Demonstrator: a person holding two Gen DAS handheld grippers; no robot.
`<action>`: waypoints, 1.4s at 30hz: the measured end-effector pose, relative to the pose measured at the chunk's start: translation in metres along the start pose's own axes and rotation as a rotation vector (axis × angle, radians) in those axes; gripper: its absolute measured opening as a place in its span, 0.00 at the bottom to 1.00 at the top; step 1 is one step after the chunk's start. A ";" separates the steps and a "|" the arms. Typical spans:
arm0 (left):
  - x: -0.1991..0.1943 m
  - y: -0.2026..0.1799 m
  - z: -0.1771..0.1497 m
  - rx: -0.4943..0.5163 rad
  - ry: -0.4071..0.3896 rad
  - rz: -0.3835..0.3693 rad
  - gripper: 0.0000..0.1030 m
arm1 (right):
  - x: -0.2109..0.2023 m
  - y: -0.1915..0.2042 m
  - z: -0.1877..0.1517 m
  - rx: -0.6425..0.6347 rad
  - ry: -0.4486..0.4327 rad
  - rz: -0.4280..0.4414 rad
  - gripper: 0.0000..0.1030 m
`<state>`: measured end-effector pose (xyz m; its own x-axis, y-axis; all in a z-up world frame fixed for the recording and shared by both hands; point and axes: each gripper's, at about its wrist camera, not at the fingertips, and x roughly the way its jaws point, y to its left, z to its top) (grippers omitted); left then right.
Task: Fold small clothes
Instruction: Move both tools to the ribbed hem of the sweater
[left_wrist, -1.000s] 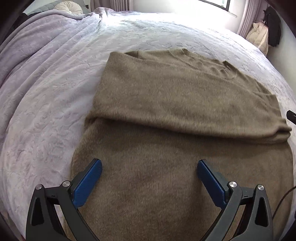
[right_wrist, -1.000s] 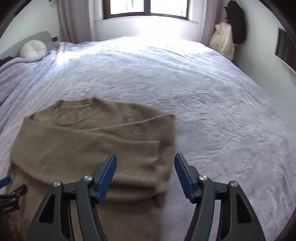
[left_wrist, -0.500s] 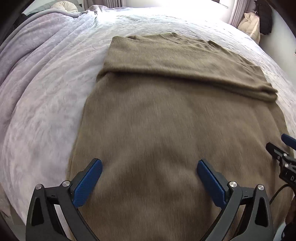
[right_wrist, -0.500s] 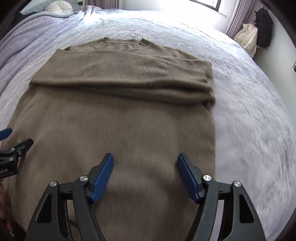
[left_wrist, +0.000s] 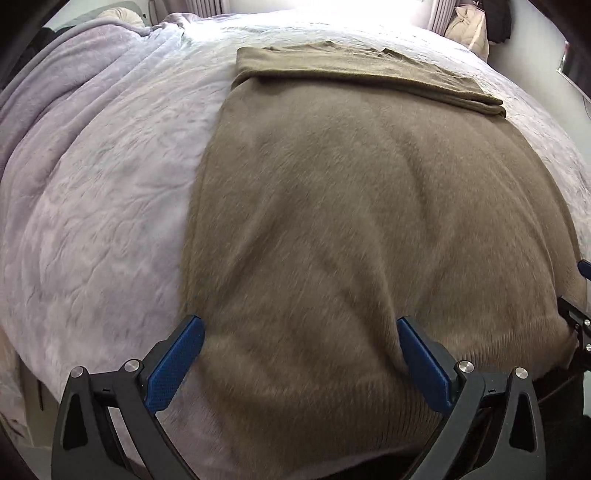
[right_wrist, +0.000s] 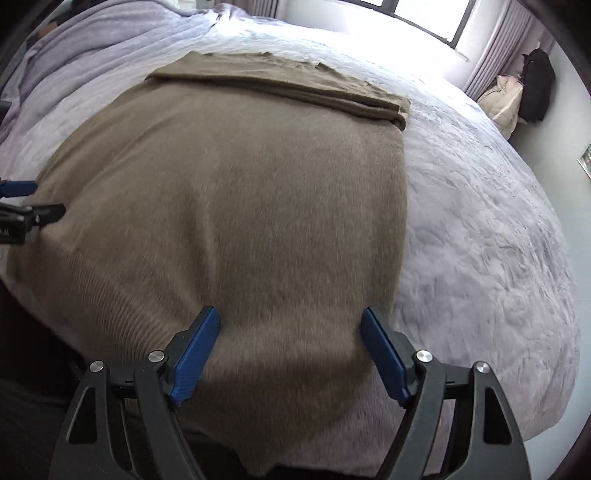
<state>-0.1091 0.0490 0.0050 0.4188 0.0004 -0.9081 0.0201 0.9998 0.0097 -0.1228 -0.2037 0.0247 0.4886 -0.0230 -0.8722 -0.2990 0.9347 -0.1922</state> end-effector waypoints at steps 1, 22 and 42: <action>-0.001 0.002 -0.003 -0.003 0.009 0.014 1.00 | -0.002 0.000 -0.003 -0.002 0.014 0.007 0.80; 0.001 -0.065 0.004 -0.017 -0.016 -0.084 1.00 | 0.005 0.023 0.016 0.060 0.030 0.147 0.89; -0.135 -0.021 0.093 -0.218 0.130 -0.125 1.00 | 0.061 0.029 0.181 0.098 0.155 0.068 0.90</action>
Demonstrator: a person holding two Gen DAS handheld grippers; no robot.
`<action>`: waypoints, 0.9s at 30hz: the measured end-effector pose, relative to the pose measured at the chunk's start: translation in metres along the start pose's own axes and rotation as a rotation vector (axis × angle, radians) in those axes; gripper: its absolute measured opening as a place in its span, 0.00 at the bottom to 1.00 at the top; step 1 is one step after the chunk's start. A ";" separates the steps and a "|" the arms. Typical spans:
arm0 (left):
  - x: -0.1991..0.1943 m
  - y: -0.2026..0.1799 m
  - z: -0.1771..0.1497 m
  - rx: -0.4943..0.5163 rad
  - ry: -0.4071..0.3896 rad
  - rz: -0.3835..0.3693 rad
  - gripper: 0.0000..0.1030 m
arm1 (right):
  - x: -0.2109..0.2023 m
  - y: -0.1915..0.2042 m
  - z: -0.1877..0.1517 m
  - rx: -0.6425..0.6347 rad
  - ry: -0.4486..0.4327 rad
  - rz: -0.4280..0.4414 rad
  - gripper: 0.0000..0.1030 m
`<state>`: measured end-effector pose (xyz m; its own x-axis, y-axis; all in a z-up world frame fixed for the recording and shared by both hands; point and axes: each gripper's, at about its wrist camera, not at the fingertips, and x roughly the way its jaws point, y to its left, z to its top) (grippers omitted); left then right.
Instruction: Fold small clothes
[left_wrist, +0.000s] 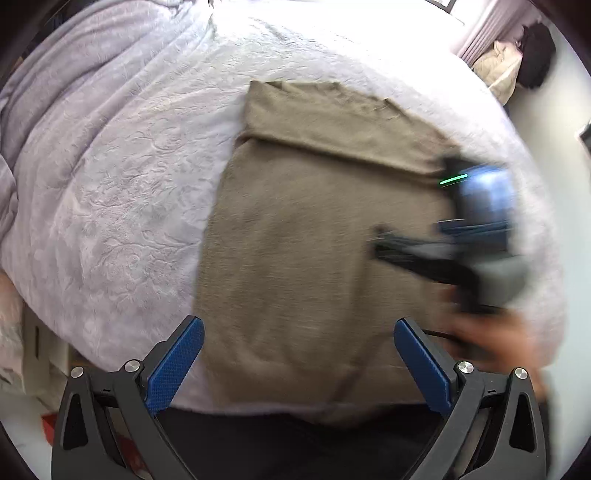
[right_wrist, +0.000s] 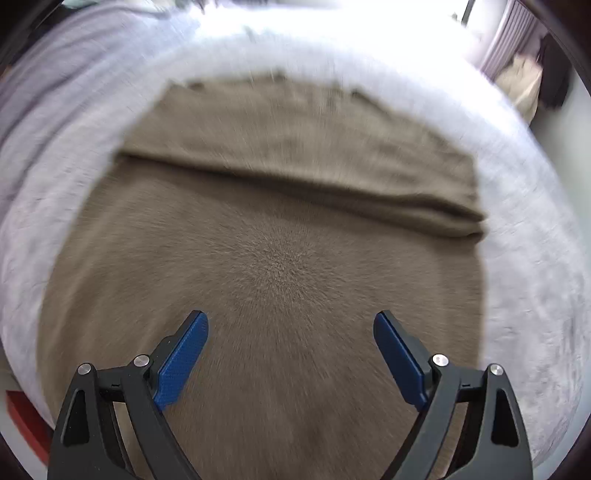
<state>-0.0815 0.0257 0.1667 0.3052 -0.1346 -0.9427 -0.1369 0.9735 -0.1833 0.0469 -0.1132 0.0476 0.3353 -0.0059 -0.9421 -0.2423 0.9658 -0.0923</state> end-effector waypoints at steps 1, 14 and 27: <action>-0.015 -0.006 0.000 0.003 0.001 -0.020 1.00 | 0.014 0.000 -0.001 0.017 0.048 0.003 0.90; -0.041 -0.038 0.039 0.098 -0.047 -0.244 1.00 | -0.043 -0.078 -0.077 0.061 -0.134 -0.002 0.91; -0.016 -0.006 0.083 -0.007 -0.171 -0.179 1.00 | 0.011 -0.067 0.011 0.113 -0.083 0.041 0.91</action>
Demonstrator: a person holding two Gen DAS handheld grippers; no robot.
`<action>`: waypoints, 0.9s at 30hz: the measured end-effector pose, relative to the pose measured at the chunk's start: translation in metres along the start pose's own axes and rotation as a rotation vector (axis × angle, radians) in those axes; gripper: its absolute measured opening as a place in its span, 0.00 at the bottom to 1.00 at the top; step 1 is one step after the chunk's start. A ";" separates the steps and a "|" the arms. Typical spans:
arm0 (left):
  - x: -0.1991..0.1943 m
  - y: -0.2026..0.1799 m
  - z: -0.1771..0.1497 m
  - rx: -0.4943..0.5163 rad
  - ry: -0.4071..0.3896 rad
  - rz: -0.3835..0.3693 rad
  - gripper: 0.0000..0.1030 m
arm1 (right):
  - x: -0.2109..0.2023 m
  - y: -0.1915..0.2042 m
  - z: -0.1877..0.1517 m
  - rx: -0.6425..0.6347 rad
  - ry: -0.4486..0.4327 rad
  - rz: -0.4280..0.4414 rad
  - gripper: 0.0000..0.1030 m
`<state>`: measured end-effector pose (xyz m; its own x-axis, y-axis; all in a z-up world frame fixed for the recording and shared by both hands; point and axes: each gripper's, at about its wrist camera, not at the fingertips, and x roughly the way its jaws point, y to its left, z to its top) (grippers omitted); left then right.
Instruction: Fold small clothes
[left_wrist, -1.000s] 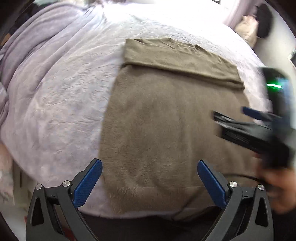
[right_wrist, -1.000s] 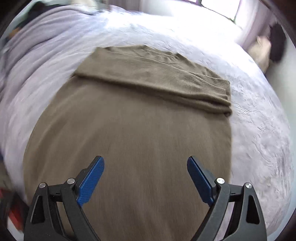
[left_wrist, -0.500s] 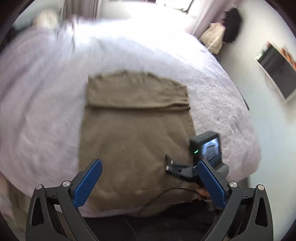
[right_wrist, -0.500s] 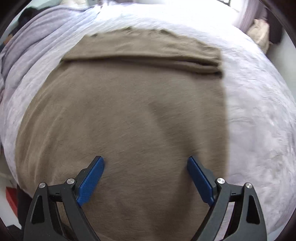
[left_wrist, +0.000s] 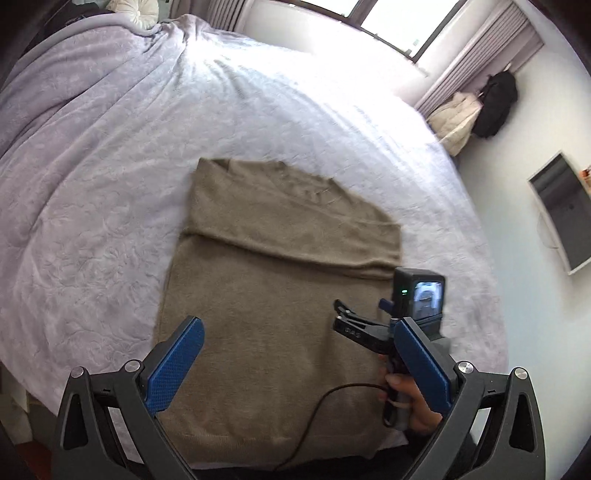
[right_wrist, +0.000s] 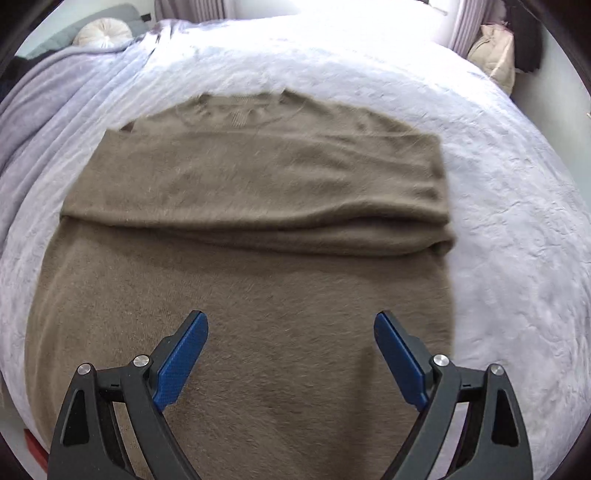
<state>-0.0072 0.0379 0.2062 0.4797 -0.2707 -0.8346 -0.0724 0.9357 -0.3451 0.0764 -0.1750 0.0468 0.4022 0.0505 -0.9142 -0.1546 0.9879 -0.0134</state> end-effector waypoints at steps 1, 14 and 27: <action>0.019 -0.002 -0.002 0.038 0.007 0.059 1.00 | 0.009 0.004 -0.006 -0.006 0.029 0.006 0.91; 0.185 0.018 -0.076 0.234 0.175 0.238 1.00 | -0.008 0.018 -0.067 -0.080 -0.038 -0.080 0.96; 0.130 0.059 -0.152 0.252 0.167 0.201 1.00 | -0.049 0.014 -0.156 -0.147 -0.075 -0.042 0.97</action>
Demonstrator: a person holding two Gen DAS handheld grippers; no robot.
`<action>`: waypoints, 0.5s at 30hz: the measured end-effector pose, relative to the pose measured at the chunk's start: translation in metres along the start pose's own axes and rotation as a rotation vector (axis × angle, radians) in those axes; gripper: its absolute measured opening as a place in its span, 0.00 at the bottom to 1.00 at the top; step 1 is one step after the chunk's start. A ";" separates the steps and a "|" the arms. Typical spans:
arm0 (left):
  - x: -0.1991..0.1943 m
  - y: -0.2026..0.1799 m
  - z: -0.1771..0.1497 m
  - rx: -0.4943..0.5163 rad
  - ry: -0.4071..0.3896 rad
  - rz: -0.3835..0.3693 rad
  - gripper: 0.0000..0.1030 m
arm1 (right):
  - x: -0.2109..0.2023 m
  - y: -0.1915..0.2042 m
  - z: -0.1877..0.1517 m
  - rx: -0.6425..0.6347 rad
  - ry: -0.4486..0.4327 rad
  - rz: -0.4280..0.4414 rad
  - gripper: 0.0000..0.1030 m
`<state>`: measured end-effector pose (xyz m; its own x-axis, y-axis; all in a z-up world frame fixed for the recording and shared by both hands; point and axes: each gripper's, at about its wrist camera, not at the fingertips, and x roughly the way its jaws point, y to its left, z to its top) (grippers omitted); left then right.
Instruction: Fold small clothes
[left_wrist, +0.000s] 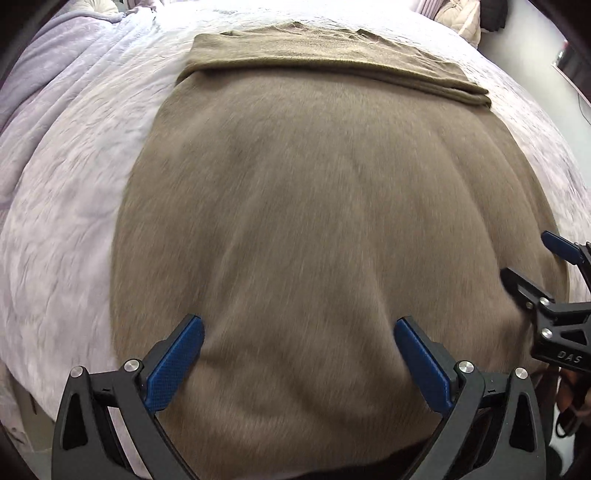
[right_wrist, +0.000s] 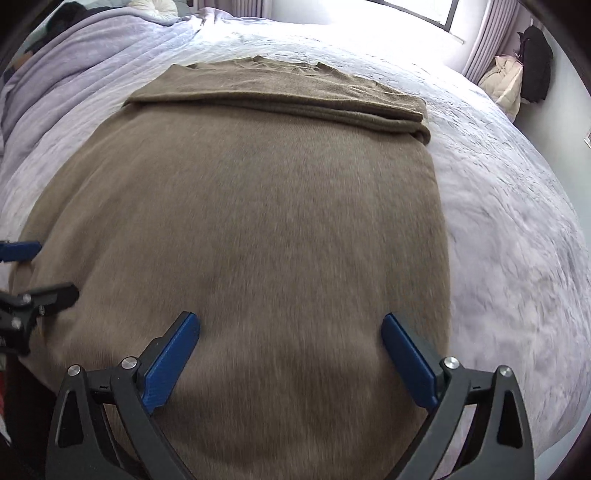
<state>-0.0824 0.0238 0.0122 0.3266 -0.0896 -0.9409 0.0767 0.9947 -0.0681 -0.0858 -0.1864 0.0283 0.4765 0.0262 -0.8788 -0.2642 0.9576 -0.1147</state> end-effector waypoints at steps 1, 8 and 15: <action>-0.003 0.001 -0.009 0.014 -0.004 0.000 1.00 | -0.005 0.000 -0.010 -0.010 -0.002 0.003 0.97; -0.023 0.017 -0.058 0.139 -0.046 0.015 1.00 | -0.030 0.005 -0.069 -0.247 -0.020 -0.021 0.98; -0.048 -0.017 -0.032 0.229 -0.194 0.026 1.00 | -0.055 0.043 -0.035 -0.386 -0.153 0.090 0.98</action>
<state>-0.1294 0.0129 0.0477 0.5033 -0.0945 -0.8589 0.2698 0.9615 0.0523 -0.1525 -0.1565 0.0559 0.5483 0.1753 -0.8177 -0.5915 0.7725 -0.2310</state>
